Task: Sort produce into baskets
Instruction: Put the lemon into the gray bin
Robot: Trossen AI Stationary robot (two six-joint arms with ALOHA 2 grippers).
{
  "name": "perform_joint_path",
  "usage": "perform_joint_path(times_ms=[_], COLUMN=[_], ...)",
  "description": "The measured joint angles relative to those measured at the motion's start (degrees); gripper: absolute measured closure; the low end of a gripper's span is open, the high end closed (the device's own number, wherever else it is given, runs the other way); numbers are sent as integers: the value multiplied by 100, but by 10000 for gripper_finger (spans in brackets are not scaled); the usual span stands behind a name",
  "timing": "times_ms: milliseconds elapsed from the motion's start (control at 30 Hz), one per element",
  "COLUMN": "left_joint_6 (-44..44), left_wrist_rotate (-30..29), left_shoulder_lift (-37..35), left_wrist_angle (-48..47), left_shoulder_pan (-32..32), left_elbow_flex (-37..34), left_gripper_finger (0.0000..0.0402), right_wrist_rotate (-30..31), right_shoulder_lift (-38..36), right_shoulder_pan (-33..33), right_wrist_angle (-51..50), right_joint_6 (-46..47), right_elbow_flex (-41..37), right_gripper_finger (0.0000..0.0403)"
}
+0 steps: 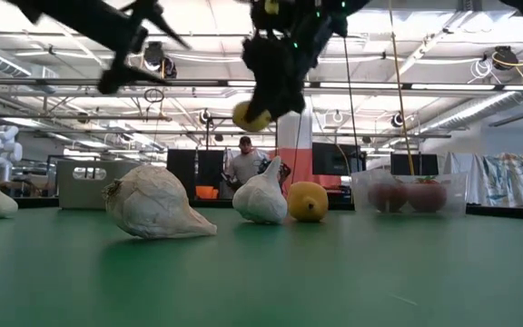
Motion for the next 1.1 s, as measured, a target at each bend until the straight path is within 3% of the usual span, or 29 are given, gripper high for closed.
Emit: perform_joint_path(times_ms=[67, 200, 567, 933, 1100], left_joint_6=[-162, -341, -442, -326, -289], left_wrist_rotate=[12, 37, 776, 739, 723], left_shoulder_lift=[253, 770, 1874, 2115, 2115], left_wrist_angle=[549, 629, 2061, 2329, 2395], left_shoulder_pan=[-26, -39, -387, -543, -541], left_elbow_flex=[-190, -219, -215, -215, -215], left_gripper_finger=[98, 98, 98, 100, 133], right_wrist_rotate=[2, 75, 92, 205, 203], right_shoulder_lift=[0, -11, -11, -9, -9], right_shoulder_pan=[231, 549, 832, 828, 828], right_wrist_angle=[167, 430, 751, 757, 913], right_joint_6=[2, 215, 365, 366, 363], right_elbow_flex=[-2, -2, -2, -2, -2], right_gripper_finger=[220, 220, 220, 220, 220])
